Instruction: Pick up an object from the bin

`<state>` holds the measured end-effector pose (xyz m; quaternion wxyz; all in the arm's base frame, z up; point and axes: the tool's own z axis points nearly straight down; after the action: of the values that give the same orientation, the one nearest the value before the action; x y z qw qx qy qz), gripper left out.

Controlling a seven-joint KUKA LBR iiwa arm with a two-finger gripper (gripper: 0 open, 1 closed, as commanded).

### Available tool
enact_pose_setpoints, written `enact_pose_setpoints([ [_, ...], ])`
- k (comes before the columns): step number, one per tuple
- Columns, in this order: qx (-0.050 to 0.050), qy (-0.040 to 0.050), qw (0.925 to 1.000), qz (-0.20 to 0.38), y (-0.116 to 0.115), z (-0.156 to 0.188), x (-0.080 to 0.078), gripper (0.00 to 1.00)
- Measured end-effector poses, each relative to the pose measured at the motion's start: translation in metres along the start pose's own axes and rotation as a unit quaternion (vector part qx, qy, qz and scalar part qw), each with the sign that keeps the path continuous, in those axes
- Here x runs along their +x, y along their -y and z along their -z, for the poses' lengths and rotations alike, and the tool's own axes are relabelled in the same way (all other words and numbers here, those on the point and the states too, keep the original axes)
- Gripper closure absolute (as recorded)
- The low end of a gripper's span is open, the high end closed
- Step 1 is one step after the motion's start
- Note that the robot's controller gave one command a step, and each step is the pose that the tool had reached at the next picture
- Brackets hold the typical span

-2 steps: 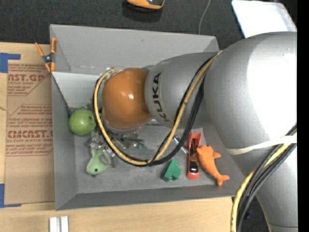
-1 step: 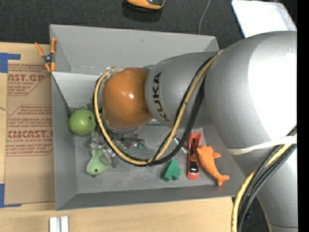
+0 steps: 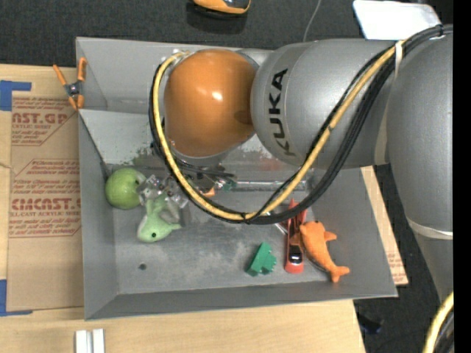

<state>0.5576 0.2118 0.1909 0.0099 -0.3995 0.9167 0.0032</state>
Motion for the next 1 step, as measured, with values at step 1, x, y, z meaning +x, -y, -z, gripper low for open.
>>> enact_pose_setpoints([
  [1, 0.000, 0.0000, 1.0000, 0.000, 0.0001, 0.0000, 0.0000, 1.00],
])
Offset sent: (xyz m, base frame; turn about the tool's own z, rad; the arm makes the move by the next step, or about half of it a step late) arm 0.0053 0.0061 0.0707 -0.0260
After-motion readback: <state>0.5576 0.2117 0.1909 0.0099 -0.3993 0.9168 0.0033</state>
